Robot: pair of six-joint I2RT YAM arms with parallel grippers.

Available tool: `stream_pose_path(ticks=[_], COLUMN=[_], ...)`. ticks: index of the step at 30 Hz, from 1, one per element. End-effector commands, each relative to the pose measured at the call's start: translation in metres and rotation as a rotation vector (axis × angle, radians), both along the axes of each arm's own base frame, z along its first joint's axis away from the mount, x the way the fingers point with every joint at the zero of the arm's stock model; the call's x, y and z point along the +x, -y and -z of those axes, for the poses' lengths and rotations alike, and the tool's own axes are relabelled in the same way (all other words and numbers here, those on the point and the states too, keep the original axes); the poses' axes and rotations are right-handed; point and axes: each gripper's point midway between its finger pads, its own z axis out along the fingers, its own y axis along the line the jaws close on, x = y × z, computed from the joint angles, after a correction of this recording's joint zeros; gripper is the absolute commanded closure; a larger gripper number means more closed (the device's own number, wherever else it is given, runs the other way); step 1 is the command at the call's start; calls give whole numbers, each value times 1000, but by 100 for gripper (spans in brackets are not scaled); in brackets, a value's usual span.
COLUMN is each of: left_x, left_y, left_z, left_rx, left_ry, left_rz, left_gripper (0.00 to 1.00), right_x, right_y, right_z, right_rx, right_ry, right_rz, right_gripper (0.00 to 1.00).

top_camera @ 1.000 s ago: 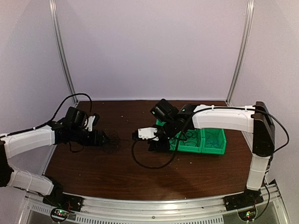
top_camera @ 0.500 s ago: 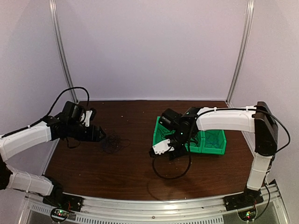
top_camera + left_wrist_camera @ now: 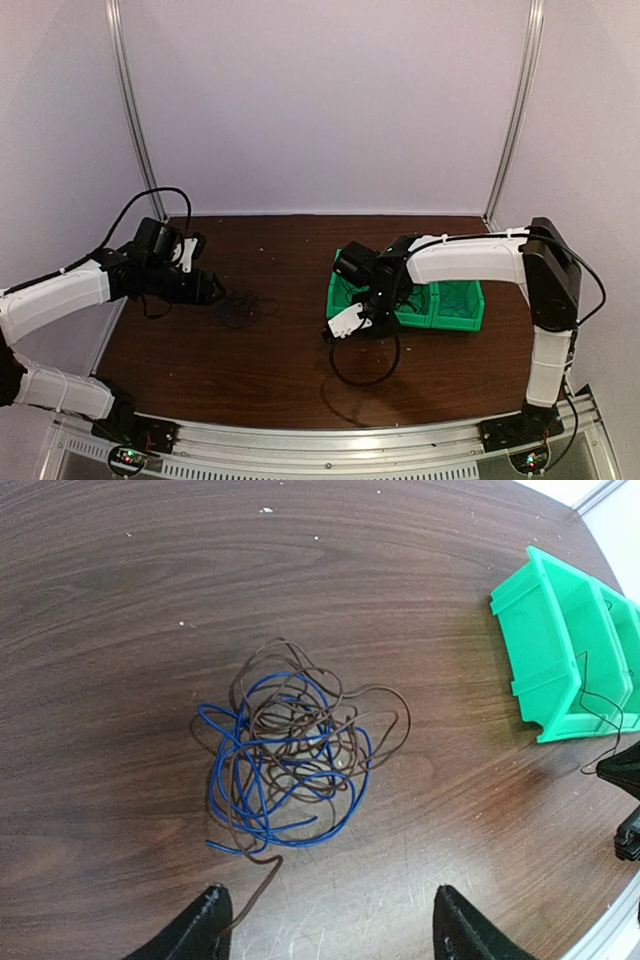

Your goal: Untangle the cables

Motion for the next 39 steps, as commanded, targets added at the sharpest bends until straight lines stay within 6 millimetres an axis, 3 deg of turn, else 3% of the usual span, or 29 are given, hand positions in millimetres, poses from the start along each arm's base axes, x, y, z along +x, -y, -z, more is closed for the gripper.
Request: stream_pose_path(ticks=[1,4,10,12,15,23,30,36,39], left_x=[11,11,12,12,12,9,27,67,92], left_y=[4,6,8,8,9,14,11,35,40], left_z=[-11,-10,-8,-8,-7,-16,-20,-38,-24], left_rx=[-15,-19,-27,-27,-33,-57,-24,-99,-104], left_ry=[43,41,42,42,39,59,111,198,177], left_rz=[7,15,18,18,22,55,23,45,28], left_gripper=[30,30,30,30,30,30,28,26,26], right_x=[17,38,101,118,129,132,121,101,95], right_y=[-20,-20,-9,-10,-14,-22,-26,-40,-59], right_z=[-48,-68,-95,-95,-79,-48,-97,-135,-137], right_rx=[137,187,271,293,286,255,308,371,415], right_ry=[61,79,151,175,163,95,113,107,85], right_rz=[26,68,200,234,259,290,282,250,236], right_gripper=[100,100,100,100,100,96,64,58,58])
